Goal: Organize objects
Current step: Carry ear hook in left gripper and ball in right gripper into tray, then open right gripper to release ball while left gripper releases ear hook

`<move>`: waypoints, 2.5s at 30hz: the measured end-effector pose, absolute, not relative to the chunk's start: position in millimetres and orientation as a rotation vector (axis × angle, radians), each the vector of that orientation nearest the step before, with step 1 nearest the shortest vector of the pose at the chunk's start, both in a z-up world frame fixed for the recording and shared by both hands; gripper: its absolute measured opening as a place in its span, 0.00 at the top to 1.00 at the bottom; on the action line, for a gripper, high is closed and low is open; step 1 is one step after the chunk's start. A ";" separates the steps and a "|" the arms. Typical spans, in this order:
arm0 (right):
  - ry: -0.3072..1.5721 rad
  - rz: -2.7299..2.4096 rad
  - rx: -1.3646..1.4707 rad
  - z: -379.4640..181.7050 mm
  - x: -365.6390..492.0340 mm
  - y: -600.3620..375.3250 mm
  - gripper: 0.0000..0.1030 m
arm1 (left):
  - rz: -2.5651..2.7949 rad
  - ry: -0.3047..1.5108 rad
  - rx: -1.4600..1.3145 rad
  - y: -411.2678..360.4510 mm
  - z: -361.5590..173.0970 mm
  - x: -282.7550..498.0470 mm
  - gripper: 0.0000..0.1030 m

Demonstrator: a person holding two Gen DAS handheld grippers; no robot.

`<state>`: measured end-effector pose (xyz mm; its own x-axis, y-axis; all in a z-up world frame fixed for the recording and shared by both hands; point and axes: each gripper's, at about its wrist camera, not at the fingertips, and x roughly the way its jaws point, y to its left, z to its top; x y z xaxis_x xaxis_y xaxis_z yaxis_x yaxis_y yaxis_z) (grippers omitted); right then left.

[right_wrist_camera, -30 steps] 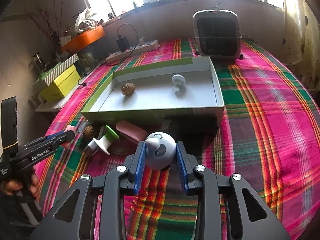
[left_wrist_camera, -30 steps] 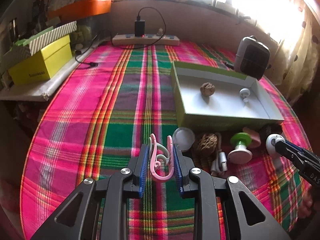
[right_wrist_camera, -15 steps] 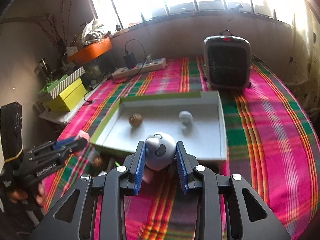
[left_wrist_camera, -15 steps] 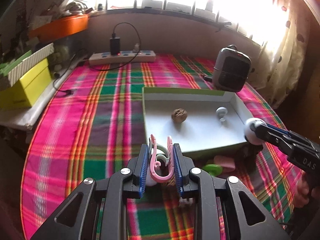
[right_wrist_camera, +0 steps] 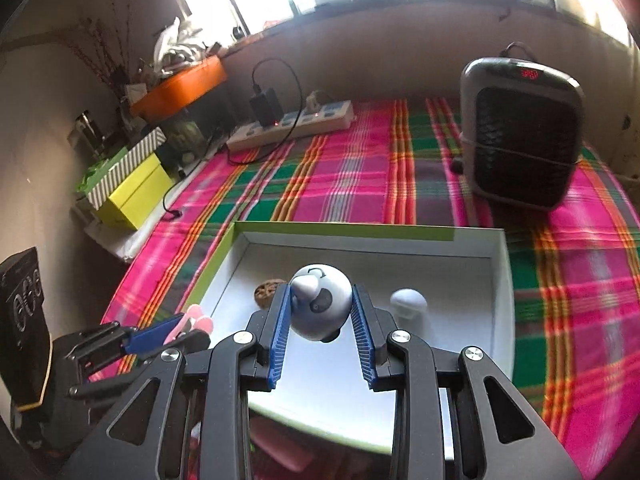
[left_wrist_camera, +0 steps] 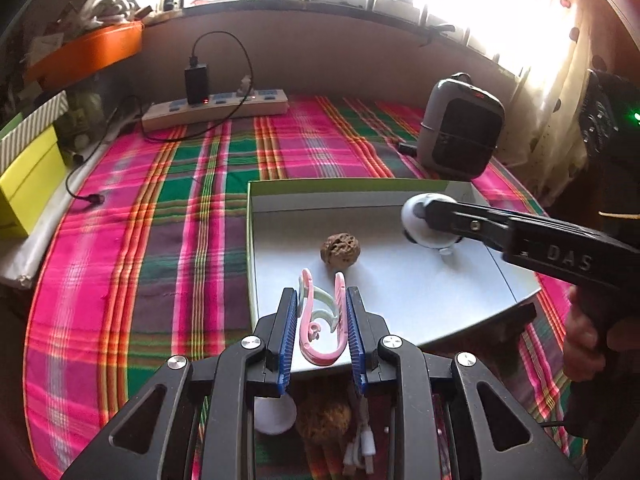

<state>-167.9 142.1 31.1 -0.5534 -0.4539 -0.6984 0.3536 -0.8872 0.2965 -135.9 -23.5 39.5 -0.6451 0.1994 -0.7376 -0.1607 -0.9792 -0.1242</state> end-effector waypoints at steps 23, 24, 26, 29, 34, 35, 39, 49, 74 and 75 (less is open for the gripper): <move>-0.140 -2.316 1.281 -0.6 -222.5 107.8 0.69 | 2.648 0.004 -1.269 -8.3 19.1 -165.0 0.79; -0.142 -2.314 1.284 -1.0 -223.2 107.4 0.69 | 2.648 0.006 -1.269 -8.2 19.0 -165.4 0.79; -0.137 -2.315 1.287 -2.0 -223.1 106.6 0.69 | 2.649 0.008 -1.269 -8.1 18.8 -165.9 0.79; -0.142 -2.314 1.292 -2.9 -223.4 106.6 0.69 | 2.650 0.012 -1.271 -7.7 18.8 -165.8 0.79; -0.152 -2.310 1.300 -3.5 -223.7 107.2 0.69 | 2.652 0.019 -1.274 -7.3 18.7 -165.9 0.79; -0.153 -2.309 1.301 -3.4 -223.8 107.0 0.69 | 2.651 0.021 -1.275 -7.5 18.6 -166.3 0.79; -0.151 -2.308 1.307 -3.0 -223.6 105.7 0.69 | 2.651 0.021 -1.277 -7.7 18.7 -166.4 0.79; -0.157 -2.314 1.315 -2.8 -223.6 105.3 0.69 | 2.651 0.023 -1.276 -7.8 19.2 -166.3 0.74; -0.166 -2.378 1.249 13.4 -205.9 114.4 0.57 | 2.690 -0.036 -1.210 -17.0 37.1 -144.8 0.65; -0.164 -2.383 1.240 15.6 -203.0 115.2 0.57 | 2.693 -0.039 -1.205 -17.8 38.4 -142.5 0.65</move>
<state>-203.0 115.2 15.6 -0.4972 -0.4383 -0.7488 0.3319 -0.8935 0.3026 -142.5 -17.8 38.4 -0.6513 0.1845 -0.7361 -0.1631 -0.9814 -0.1016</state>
